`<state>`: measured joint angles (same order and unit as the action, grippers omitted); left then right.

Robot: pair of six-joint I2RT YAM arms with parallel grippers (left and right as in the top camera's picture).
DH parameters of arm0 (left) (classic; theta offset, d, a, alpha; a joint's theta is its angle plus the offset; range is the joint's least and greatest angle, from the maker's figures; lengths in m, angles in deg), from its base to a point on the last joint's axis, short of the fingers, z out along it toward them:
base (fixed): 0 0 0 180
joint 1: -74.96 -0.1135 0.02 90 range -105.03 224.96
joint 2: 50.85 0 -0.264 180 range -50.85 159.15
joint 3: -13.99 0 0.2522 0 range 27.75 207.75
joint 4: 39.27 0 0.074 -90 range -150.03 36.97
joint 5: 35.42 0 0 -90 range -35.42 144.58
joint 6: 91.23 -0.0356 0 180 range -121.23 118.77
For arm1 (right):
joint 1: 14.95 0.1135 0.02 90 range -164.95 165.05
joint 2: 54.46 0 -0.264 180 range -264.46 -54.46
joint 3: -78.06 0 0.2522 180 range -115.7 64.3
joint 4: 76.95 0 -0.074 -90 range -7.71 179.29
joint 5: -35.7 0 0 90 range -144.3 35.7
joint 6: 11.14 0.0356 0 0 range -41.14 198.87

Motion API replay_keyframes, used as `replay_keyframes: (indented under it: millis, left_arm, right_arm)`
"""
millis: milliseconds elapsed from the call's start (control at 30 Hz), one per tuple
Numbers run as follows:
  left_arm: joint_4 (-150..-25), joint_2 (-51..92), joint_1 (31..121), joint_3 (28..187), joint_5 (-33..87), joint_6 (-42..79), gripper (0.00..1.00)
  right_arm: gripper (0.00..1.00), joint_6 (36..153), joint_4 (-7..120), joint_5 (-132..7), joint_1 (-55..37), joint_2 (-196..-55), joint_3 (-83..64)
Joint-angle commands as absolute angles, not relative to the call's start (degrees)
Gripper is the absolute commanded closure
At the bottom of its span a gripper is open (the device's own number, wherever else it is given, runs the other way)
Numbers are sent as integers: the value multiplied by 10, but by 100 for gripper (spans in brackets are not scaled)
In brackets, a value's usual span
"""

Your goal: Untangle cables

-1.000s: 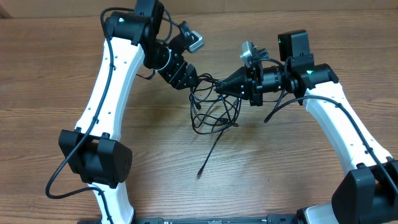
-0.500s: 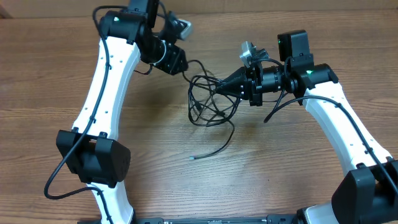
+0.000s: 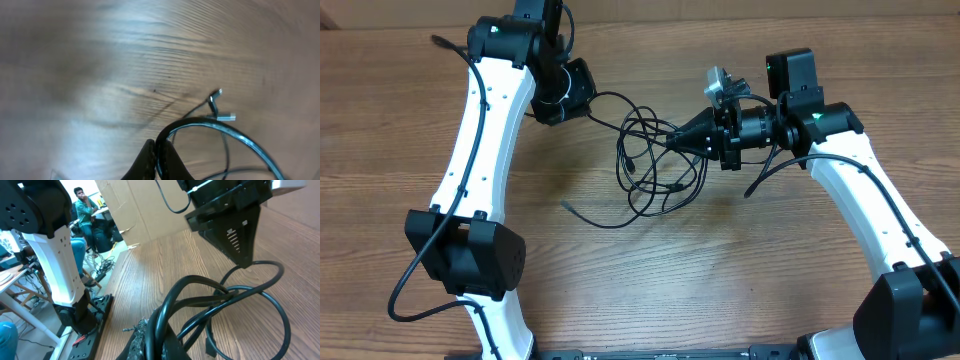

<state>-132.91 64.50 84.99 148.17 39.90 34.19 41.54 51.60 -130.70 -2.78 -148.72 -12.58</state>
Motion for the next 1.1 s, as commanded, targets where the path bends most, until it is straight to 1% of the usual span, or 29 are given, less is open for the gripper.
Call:
replay_keyframes:
  millis: [0,33,100,167,300,333,367,400,433,467,533,567,600,633,667,700,767,833,900,933,1000,1067]
  left_arm:
    - [-1353,626,831,1494,492,607,94]
    - [-1365,626,831,1494,492,660,90]
    - [-1376,626,830,1494,504,722,91]
    - [-1397,626,826,1494,540,811,93]
    - [-1460,626,817,1494,565,1004,81]
    - [-1463,626,815,1494,565,1017,77]
    - [-1462,626,814,1494,566,1016,77]
    - [-1463,626,813,1494,566,1007,50]
    - [-1463,626,814,1494,566,992,39]
    - [-1458,626,814,1494,568,957,28]
    - [-1440,626,814,1494,576,886,21]
    - [-1415,626,814,1494,580,791,14]
    - [-1393,626,814,1494,579,724,11]
    - [-1369,626,816,1494,573,640,1]
    - [-1355,626,818,1494,568,588,0]
    - [-1336,626,821,1494,552,484,0]
    - [-1332,626,827,1494,546,370,0]
    - [-1332,626,830,1494,578,283,0]
    - [-1343,626,829,1494,570,274,0]
    - [-1338,626,830,1494,552,250,0]
    - [-1315,626,837,1494,513,156,0]
    - [-1292,626,844,1494,452,18,0]
  right_arm:
    - [96,415,514,-1339,-27,-1481,-130]
    - [96,415,514,-1339,-27,-1481,-130]
    - [96,415,514,-1338,-27,-1481,-130]
    - [96,415,514,-1339,-27,-1481,-130]
    - [96,415,514,-1339,-27,-1481,-130]
    - [96,415,514,-1338,-27,-1481,-130]
    - [96,415,515,-1338,-27,-1481,-130]
    - [96,414,515,-1338,-27,-1481,-130]
    - [96,414,515,-1338,-27,-1481,-130]
    - [96,413,515,-1338,-27,-1481,-130]
    - [96,412,515,-1338,-27,-1481,-130]
    - [96,412,515,-1338,-27,-1481,-130]
    - [96,413,515,-1338,-27,-1481,-130]
    - [96,412,515,-1338,-27,-1481,-130]
    - [96,412,515,-1338,-27,-1481,-130]
    - [96,412,515,-1338,-27,-1481,-130]
    - [96,412,515,-1338,-27,-1481,-130]
    - [96,412,515,-1338,-27,-1481,-130]
    - [96,412,515,-1338,-27,-1481,-130]
    - [96,413,515,-1338,-27,-1481,-130]
    - [96,413,515,-1339,-27,-1481,-130]
    - [96,413,515,-1339,-27,-1481,-130]
